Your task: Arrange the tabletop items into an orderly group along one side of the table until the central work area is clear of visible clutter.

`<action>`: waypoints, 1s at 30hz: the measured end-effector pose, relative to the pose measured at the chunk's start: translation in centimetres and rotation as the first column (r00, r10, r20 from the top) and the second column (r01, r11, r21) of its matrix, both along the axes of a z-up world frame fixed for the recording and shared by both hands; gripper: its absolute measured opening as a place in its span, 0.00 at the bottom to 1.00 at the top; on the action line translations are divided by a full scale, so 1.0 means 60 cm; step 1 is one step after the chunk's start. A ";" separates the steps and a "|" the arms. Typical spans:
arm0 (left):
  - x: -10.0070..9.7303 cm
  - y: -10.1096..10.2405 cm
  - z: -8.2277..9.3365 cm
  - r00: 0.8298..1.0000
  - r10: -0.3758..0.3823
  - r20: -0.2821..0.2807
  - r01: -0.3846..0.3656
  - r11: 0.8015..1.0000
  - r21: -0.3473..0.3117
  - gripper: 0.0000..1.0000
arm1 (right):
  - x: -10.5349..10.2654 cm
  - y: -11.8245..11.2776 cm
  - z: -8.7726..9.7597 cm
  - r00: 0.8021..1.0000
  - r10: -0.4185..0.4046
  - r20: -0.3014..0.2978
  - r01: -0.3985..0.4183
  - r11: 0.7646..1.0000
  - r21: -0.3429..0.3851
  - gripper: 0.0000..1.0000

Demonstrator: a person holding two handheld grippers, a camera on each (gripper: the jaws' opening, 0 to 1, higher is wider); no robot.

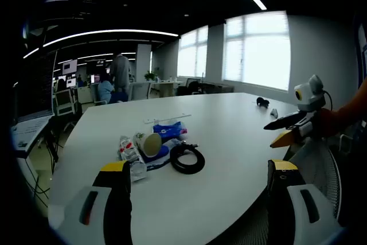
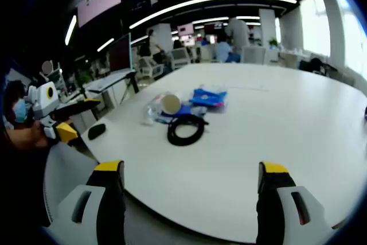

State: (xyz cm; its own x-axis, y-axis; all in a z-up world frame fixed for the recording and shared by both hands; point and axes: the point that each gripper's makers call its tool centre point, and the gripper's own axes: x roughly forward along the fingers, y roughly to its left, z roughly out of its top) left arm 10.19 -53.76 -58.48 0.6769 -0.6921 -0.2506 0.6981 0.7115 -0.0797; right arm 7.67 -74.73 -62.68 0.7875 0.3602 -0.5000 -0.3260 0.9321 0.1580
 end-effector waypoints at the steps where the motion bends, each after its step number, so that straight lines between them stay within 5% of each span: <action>1: 0.000 0.000 0.000 1.000 -0.001 0.001 0.001 1.000 -0.001 0.99 | 0.000 0.000 0.000 1.000 0.000 0.000 0.000 1.000 0.000 0.95; 30: -0.005 -0.008 -0.006 0.999 -0.033 -0.015 0.034 0.999 0.017 0.99 | 0.002 -0.006 0.005 1.000 -0.022 0.011 0.022 1.000 0.013 0.96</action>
State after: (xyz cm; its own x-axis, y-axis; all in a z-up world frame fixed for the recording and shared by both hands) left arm 9.87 -54.25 -58.83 0.6494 -0.7099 -0.2726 0.7204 0.6891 -0.0785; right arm 7.78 -75.09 -62.41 0.8011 0.3491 -0.4861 -0.3071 0.9370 0.1668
